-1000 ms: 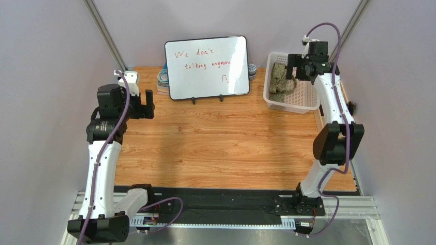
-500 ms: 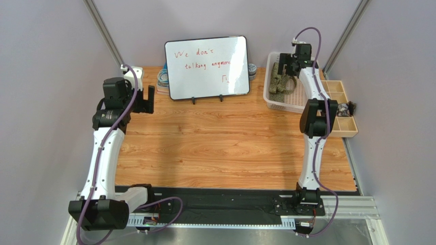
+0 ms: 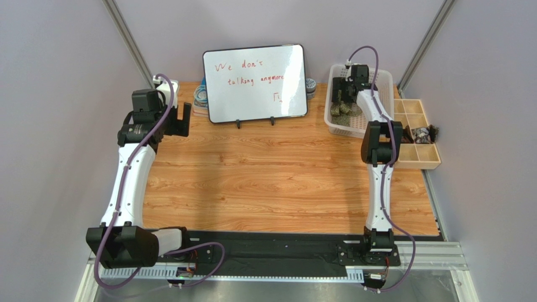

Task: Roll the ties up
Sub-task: Pick up the tie from the bin.

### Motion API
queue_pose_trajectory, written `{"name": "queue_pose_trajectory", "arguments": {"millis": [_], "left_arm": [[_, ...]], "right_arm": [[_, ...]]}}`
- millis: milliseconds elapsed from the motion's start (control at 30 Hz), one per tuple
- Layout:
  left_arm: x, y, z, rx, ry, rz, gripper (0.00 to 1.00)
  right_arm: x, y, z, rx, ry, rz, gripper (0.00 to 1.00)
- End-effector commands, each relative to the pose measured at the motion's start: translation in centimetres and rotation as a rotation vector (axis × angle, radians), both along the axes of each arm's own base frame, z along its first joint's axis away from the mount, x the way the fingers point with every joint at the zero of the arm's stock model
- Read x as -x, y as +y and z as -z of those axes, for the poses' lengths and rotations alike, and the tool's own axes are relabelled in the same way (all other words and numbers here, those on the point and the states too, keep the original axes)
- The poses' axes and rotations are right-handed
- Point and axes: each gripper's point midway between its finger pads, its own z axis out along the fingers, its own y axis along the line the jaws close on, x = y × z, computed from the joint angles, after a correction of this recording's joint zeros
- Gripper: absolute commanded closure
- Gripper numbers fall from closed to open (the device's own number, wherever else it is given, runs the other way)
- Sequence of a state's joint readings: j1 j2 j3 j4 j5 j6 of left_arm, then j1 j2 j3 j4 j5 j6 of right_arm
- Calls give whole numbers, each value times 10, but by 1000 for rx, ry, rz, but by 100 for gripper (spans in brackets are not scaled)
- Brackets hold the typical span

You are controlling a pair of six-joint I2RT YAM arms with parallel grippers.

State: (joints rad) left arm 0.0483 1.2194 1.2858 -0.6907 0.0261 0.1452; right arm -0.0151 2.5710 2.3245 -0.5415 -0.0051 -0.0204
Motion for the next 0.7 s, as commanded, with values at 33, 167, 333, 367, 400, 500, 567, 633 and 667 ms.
{"name": "queue_pose_trajectory", "arguments": {"millis": [33, 167, 333, 367, 400, 500, 567, 633, 667], "left_arm": [[-1, 7, -12, -26, -22, -16, 1], [-1, 7, -11, -32, -19, -14, 1], [-1, 12, -13, -49, -13, -35, 1], [-1, 12, -13, -49, -13, -35, 1], [-1, 12, -14, -50, -16, -37, 1], [0, 13, -14, -50, -17, -38, 1], [2, 12, -16, -47, -20, -41, 1], [4, 11, -15, -38, -21, -41, 1], [6, 8, -19, -30, -34, -31, 1]], "right_arm": [[8, -7, 1, 31, 45, 15, 2], [18, -10, 16, 16, 100, 27, 22], [23, -18, 4, -57, 119, 60, 60], [23, -18, -2, -76, 113, 50, 78], [24, -22, -21, -81, 91, 53, 86], [28, -27, -58, -103, 42, 29, 100], [34, -22, -107, -135, -31, -10, 100], [48, -8, -157, -192, -100, -86, 100], [53, -2, -173, -206, -127, -118, 100]]}}
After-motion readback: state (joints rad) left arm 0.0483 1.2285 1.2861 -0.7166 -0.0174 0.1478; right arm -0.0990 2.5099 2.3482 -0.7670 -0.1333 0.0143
